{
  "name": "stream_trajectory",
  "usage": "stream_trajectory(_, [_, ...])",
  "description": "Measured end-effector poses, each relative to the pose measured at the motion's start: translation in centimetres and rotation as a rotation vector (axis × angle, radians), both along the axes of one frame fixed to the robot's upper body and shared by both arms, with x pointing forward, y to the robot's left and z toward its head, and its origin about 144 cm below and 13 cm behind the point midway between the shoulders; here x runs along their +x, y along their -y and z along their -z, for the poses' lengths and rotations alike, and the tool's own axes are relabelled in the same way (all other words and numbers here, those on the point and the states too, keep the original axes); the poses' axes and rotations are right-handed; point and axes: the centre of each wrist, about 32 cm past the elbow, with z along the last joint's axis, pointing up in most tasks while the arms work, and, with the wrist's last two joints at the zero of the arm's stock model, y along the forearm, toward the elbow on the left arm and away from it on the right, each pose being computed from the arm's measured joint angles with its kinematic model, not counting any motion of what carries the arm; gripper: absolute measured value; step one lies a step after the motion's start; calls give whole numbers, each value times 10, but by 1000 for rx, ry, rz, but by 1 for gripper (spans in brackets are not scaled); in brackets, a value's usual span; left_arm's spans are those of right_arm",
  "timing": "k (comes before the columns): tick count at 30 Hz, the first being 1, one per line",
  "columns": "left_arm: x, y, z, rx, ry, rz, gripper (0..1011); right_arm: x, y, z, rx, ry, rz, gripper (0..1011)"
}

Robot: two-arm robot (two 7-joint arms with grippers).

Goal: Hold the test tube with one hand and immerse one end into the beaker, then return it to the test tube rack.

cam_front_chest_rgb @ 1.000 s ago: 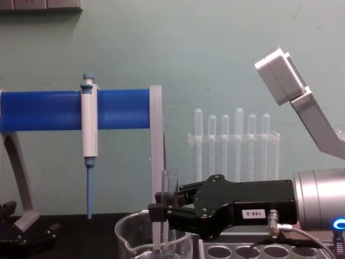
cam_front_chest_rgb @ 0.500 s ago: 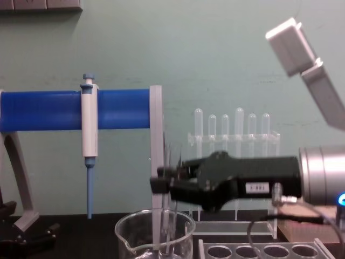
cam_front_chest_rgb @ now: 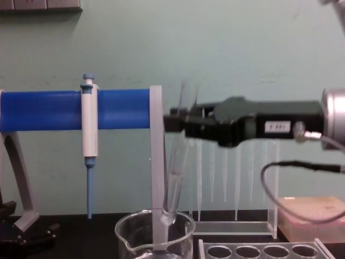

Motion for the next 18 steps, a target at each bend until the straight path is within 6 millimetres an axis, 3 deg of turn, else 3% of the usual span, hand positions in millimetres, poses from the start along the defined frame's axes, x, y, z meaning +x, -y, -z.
stream_trajectory(11, [0,0,0,0,0,0,1000,-12,29,-28,10,40,16,238])
stream_trajectory(18, [0,0,0,0,0,0,1000,-24,55,-31,-4,46,33,238])
